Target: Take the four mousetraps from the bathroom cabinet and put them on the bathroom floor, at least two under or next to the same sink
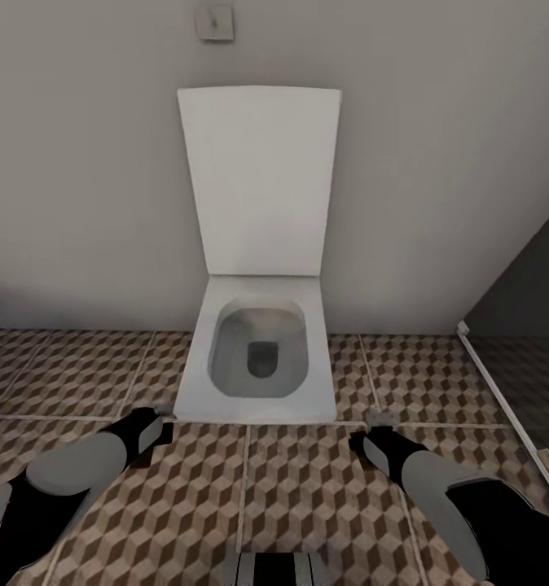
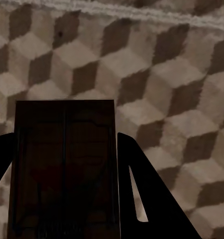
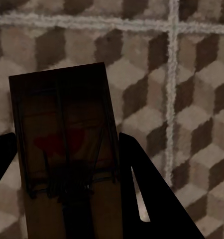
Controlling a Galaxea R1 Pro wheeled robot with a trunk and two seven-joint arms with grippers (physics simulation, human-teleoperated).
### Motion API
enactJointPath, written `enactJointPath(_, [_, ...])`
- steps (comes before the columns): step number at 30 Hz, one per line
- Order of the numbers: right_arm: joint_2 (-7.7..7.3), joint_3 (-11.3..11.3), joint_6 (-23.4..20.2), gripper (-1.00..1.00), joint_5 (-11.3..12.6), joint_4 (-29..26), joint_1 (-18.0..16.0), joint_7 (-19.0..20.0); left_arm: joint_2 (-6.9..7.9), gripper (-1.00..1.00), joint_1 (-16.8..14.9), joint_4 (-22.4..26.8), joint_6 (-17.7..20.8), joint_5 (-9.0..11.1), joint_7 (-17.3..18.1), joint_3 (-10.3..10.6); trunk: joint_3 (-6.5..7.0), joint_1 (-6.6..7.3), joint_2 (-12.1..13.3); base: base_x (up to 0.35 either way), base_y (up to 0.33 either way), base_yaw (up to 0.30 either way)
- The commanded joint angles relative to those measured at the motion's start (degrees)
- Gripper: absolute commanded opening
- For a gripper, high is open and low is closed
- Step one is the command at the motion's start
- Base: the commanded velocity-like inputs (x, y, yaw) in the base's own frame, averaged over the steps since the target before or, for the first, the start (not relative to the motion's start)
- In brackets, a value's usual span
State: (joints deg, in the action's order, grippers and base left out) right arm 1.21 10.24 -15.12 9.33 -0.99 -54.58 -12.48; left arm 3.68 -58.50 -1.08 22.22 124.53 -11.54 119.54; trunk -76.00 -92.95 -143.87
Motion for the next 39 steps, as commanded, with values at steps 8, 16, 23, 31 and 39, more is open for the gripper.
enactJointPath(8, [0.05,3.4,0.8,-1.0,0.3,-5.6,-0.1,-0.4,0.05,-1.0,0.0,0.0,0.2,0.5,-0.2,0.5,-1.37,-0.14,-0.1,0.0,0.0,0.0])
enactJointPath(16, [0.12,4.6,0.7,-1.0,0.2,-8.4,-0.8,-0.5,-0.27,-1.0,-0.1,0.0,-0.1,0.4,-0.5,0.8,-1.37,-0.14,-0.1,0.0,0.0,0.0])
enactJointPath(23, [0.39,4.6,0.7,-1.0,0.2,-8.4,-1.0,-0.4,-0.13,-1.0,-0.1,0.0,-7.5,0.4,-0.5,0.7,-1.37,-0.14,-0.1,0.104,0.0,0.0])
enactJointPath(31, [0.23,4.9,0.7,-1.0,0.3,-8.0,-1.1,-0.4,-0.33,-1.0,-0.1,-0.1,-8.7,0.4,-0.3,0.7,-1.37,-0.14,-0.1,0.313,0.0,0.0])
enactJointPath(39, [0.43,4.8,0.6,-1.0,0.5,-7.7,-1.1,-0.4,0.02,-1.0,-0.1,-0.1,-9.0,0.4,-0.3,0.8,-1.37,-0.14,-0.1,0.333,0.0,0.0])
